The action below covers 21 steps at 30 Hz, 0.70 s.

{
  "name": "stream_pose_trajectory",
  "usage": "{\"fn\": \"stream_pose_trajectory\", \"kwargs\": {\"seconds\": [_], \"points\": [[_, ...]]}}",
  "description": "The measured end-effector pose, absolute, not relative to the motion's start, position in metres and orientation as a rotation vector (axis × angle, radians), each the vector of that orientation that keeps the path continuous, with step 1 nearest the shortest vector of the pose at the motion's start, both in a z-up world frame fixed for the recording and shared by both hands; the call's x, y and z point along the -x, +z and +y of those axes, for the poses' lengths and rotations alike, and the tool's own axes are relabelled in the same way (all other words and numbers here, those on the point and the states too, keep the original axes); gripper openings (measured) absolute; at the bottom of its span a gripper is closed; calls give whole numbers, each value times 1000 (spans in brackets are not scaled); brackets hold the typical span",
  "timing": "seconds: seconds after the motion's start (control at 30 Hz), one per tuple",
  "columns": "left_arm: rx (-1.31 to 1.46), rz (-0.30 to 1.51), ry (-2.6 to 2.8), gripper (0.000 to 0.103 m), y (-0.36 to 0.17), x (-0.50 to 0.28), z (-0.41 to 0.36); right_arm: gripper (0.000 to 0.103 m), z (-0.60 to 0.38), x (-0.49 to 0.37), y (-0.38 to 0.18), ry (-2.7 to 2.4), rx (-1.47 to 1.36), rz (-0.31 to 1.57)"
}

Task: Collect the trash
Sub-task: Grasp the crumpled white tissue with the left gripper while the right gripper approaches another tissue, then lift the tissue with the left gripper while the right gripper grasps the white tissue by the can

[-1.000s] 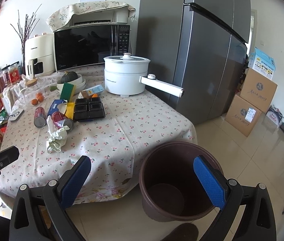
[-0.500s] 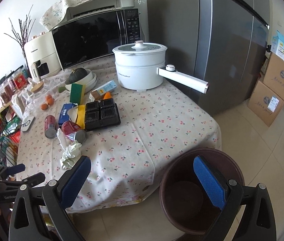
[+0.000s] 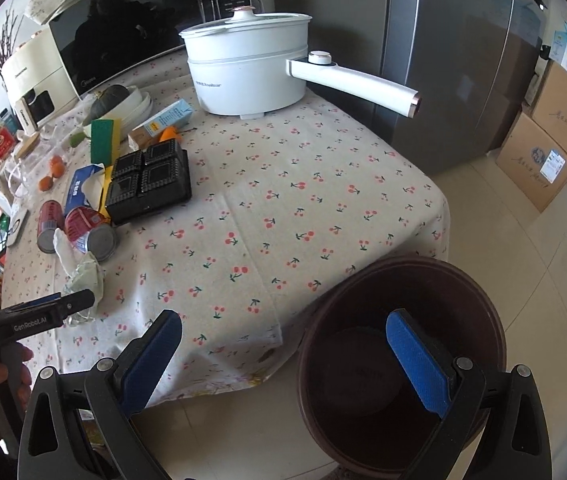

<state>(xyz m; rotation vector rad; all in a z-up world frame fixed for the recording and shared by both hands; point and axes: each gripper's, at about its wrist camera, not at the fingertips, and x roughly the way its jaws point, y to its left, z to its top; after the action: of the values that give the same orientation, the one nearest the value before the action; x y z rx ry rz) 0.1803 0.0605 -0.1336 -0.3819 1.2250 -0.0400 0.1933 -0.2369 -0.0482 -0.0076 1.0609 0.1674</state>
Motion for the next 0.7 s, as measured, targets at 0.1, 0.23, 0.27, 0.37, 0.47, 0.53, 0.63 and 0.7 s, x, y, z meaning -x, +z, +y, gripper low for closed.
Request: {"fn": "stream_pose_trajectory", "kwargs": {"seconds": [0.1, 0.23, 0.27, 0.37, 0.47, 0.53, 0.63, 0.7], "points": [[404, 1222, -74, 38, -131, -175, 62, 103, -236, -195, -50, 167, 1, 1075], [401, 1173, -92, 35, -113, -161, 74, 103, -224, -193, -48, 183, 10, 1072], [403, 1157, -91, 35, -108, -156, 80, 103, -219, -193, -48, 188, 13, 1072], [405, 1105, -65, 35, -94, -142, 101, 103, -203, -194, -48, 200, 23, 1072], [393, 1062, -11, 35, -83, -129, 129, 103, -181, -197, -51, 217, 32, 1076], [405, 1043, 23, 35, -79, -120, 147, 103, -163, -200, -52, 238, 38, 1080], [443, 1032, 61, 35, -79, -109, 169, 103, -132, -203, -54, 281, 59, 1078], [464, 1025, 78, 35, -79, -102, 181, 103, -110, -203, -54, 325, 63, 1076]]}}
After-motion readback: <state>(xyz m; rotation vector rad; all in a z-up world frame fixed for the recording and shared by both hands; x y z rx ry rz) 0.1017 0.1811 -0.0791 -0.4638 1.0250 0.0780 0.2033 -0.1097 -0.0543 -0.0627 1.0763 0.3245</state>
